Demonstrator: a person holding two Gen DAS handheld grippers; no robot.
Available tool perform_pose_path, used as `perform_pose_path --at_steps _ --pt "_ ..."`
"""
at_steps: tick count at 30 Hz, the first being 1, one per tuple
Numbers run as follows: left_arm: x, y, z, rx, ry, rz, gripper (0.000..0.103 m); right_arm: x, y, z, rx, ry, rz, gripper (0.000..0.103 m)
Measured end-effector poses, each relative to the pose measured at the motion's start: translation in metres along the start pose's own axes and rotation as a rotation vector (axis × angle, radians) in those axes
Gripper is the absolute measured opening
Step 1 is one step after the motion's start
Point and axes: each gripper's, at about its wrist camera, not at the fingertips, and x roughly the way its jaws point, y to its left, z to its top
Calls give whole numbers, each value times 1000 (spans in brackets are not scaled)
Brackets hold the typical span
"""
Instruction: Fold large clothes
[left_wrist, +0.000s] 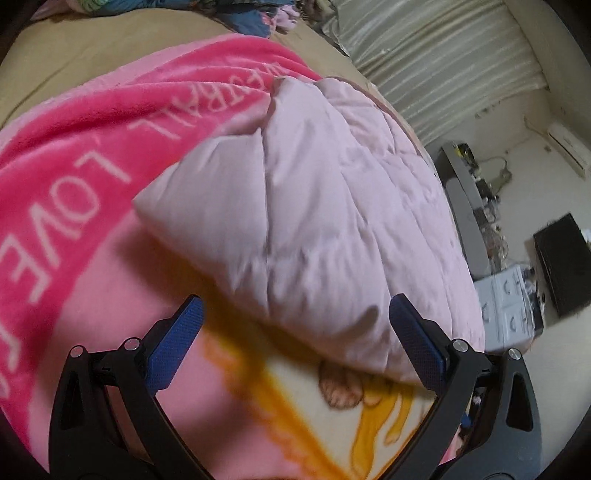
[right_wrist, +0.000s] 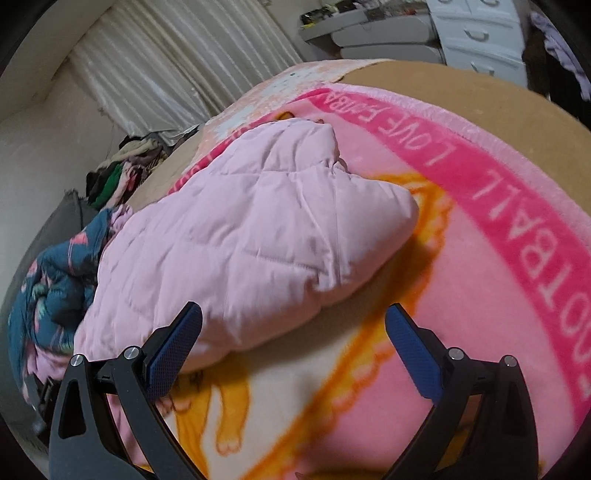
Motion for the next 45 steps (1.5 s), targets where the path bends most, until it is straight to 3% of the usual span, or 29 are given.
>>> perform_pose_path --at_steps 9,22,25,27,30,32,35,38,45 --pt "28 0 20 -14 -17 30 95 43 -16 20 132 30 47 99" --pt "45 -4 27 7 -53 50 95 72 -16 32 144 7 99 99" --pt "45 -6 27 19 -61 53 94 70 -13 31 129 -3 109 95" --pt "44 -10 28 35 -72 56 90 69 -12 31 124 -1 125 90" --pt "42 -20 28 82 -92 66 74 68 -8 33 83 -2 146 76" --pt "37 -31 27 140 -114 82 59 64 -1 35 26 -9 159 56" --pt "30 -47 25 216 -140 102 43 54 19 38 -95 -38 143 40" --pt "22 -58 25 283 -154 113 35 44 36 39 -207 -66 113 34" --pt "-12 -86 17 432 -217 128 29 6 83 33 -505 -165 84 29"
